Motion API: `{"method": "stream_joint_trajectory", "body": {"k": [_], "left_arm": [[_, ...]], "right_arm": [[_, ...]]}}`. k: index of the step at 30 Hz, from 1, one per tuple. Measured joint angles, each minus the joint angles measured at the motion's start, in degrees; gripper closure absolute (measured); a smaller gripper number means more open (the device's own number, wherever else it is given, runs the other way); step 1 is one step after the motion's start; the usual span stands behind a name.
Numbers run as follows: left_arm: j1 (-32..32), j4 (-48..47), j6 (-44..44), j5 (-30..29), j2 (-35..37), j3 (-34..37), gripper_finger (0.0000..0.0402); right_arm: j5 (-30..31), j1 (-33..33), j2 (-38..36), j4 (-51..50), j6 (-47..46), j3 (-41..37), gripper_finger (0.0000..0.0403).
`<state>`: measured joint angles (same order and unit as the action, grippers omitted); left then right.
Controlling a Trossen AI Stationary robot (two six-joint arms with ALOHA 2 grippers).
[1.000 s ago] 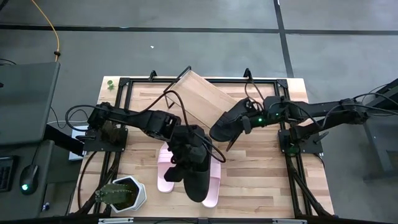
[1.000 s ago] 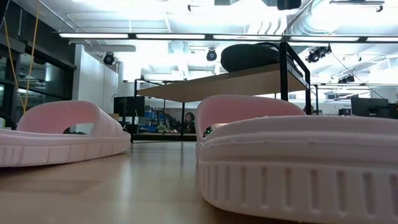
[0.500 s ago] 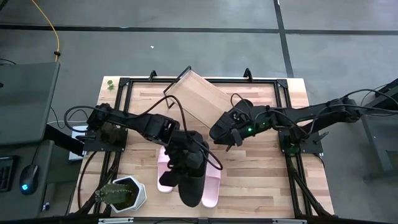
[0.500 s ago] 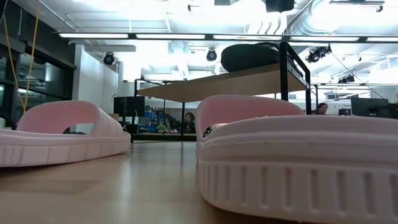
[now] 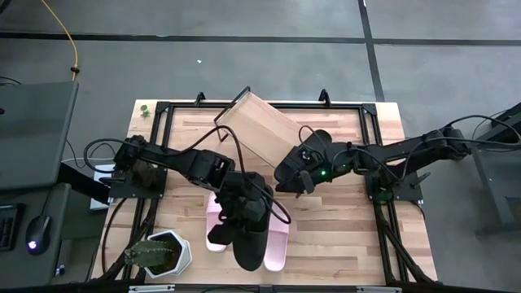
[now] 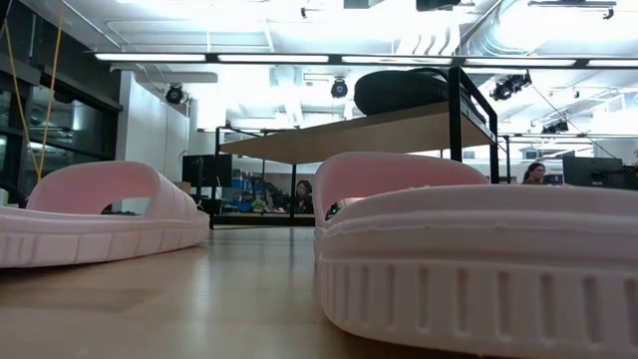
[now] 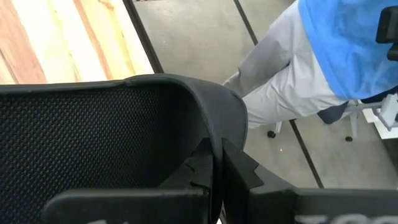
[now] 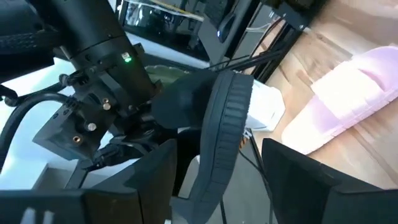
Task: Pick and place slides into the shelf
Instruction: Put the black slide on the shelf
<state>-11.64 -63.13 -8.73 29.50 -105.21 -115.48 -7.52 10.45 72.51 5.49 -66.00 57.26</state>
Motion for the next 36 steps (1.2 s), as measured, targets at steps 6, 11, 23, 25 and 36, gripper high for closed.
{"method": "stream_joint_trajectory", "body": {"k": [6,11,23,25,36], "left_arm": [[0.0,0.1,0.2,0.0,0.0,0.0,0.0398],[0.0,0.8,0.2,0.0,0.0,0.0,0.0399],[0.0,3.1,0.1,0.0,0.0,0.0,0.0399],[0.0,2.8,-0.1,0.0,0.0,0.0,0.0398],[0.0,3.3,-0.4,-0.2,-0.6,0.0,0.0398]], "right_arm": [[1.4,0.8,0.1,-0.1,0.0,0.0,0.0176],[2.0,1.0,0.7,0.2,-0.7,0.0,0.0176],[0.0,1.0,6.7,9.4,-2.6,0.0,0.0176],[0.0,1.0,6.8,9.6,-2.6,0.0,0.0176],[0.2,1.4,6.8,9.6,-2.6,0.0,0.0176]]}}
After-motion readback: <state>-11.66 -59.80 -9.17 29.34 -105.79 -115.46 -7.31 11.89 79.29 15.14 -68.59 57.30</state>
